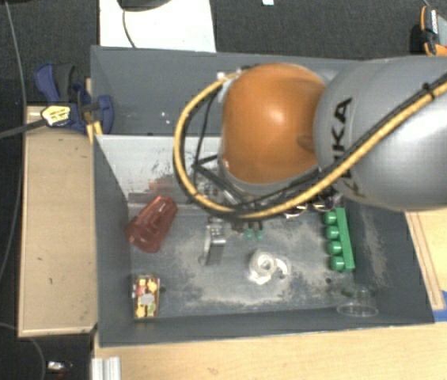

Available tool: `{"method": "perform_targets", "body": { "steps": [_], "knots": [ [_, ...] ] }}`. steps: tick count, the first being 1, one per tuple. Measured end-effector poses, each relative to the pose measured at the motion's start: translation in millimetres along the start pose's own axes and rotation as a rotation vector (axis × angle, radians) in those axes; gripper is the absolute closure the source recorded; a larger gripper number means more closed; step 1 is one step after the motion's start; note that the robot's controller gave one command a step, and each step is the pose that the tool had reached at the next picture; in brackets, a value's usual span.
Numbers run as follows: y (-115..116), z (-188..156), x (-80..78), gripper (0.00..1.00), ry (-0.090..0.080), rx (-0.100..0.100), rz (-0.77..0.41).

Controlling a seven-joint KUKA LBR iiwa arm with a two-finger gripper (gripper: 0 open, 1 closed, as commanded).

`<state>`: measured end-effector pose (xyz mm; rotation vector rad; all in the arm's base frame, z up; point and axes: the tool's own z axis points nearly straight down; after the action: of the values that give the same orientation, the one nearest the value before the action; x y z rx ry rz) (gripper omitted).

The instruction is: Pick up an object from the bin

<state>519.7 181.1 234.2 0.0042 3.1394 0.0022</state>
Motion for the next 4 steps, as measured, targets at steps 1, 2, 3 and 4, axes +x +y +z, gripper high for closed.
{"method": "perform_targets", "body": {
  "steps": [1, 2, 3, 4],
  "knots": [
    [45.7, 104.6, -44.4, 0.00, -0.004, -0.001, -0.284],
    [66.8, 71.9, -47.3, 0.00, -0.009, -0.002, -0.334],
    [73.8, 118.7, -73.0, 0.00, -0.006, -0.003, -0.502],
    [70.2, 163.4, -69.4, 0.00, -0.015, 0.005, -0.742]
  ]
}}
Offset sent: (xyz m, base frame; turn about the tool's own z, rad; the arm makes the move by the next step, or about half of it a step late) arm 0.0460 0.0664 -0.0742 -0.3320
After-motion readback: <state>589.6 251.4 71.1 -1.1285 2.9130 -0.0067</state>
